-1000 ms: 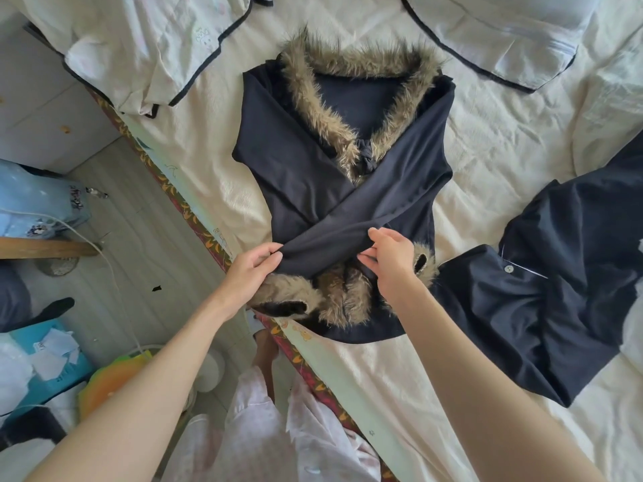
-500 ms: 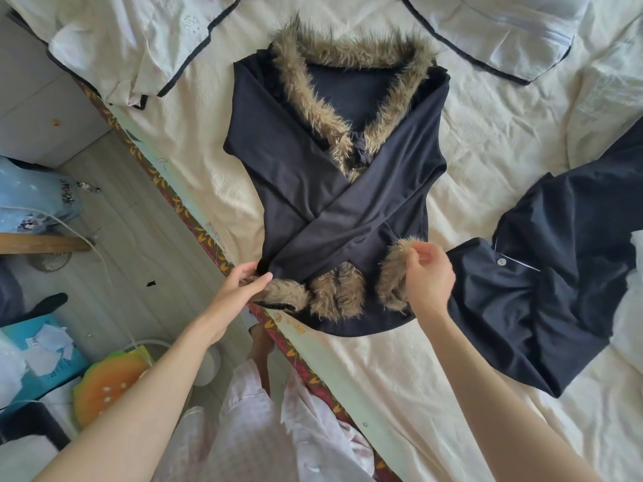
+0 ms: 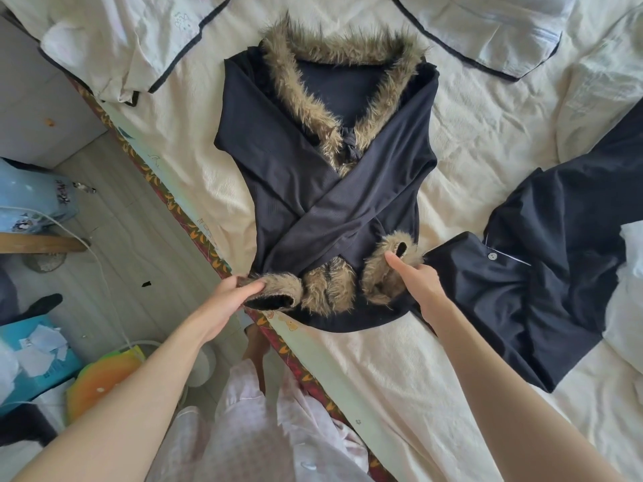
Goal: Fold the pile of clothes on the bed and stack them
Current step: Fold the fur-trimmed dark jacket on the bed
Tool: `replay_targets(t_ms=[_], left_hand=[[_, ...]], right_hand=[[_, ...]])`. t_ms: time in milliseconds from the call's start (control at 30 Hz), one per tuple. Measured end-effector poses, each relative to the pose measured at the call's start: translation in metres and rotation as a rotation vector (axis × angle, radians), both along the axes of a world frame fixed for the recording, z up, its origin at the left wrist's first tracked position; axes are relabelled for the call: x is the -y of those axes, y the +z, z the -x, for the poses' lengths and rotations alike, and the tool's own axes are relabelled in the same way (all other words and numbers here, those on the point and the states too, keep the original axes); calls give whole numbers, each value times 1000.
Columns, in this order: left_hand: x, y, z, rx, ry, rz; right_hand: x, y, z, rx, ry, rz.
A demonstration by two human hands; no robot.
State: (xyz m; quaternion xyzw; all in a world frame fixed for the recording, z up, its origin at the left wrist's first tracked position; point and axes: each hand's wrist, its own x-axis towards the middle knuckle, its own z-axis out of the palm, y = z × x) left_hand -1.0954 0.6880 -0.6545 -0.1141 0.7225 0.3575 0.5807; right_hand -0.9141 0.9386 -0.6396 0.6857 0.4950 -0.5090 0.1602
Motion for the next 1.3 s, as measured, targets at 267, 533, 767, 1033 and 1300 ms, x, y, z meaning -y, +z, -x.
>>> replay_targets(t_ms=[267, 533, 767, 1033, 1300], left_hand=[[24, 18, -11, -185, 100, -5], [64, 54, -36, -150, 133, 53], [90, 71, -54, -27, 279, 152], [29, 103, 9, -232, 248, 65], [-79, 93, 89, -137, 333, 65]], right_hand=[[17, 12, -16, -97, 1, -139], [73, 43, -70, -35, 57, -107], [121, 56, -99, 11, -136, 7], [86, 85, -68, -202, -321, -299], [-14, 67, 6, -281, -733, -44]])
